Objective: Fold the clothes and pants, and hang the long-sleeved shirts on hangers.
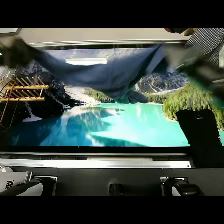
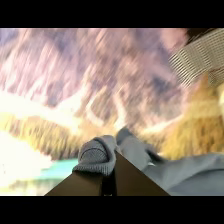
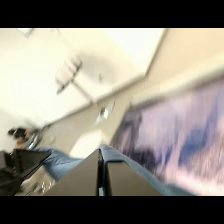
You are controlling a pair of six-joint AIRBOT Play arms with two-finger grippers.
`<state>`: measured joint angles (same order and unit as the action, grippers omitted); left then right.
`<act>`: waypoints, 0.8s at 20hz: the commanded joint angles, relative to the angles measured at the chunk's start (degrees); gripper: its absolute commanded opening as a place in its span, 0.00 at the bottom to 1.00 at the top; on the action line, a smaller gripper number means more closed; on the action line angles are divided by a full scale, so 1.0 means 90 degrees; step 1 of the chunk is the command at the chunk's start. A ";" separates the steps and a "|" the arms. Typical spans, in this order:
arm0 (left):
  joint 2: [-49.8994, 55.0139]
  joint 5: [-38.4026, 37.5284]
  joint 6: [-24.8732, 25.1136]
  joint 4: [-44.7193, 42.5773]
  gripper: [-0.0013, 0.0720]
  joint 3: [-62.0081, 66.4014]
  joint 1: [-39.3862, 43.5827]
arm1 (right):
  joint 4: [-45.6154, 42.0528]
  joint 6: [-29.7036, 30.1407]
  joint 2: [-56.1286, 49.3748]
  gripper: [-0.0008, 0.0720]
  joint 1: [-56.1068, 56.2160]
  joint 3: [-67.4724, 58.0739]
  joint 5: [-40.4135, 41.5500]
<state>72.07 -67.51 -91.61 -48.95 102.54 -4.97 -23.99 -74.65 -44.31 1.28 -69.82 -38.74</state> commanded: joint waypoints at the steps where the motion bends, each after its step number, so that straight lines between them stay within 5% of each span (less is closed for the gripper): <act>1: -0.0641 -0.0097 -0.0384 -0.0010 0.04 0.1314 -0.0034 | -0.1304 -0.0580 0.0770 0.05 -0.0699 -0.1700 -0.0221; 10: -0.1870 -0.0078 -0.0782 -0.0012 0.04 0.1474 -0.0034 | -0.3305 -0.1894 0.0865 0.05 -0.0753 -0.3053 -0.0073; 16: -0.1132 -0.0051 -0.0644 -0.0015 0.04 0.0663 -0.0032 | -0.3373 -0.1970 -0.1103 0.05 -0.0741 -0.3050 -0.1217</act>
<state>58.94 -68.14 -98.19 -48.99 111.94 -5.23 -53.19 -91.57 -45.78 -5.45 -96.99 -44.53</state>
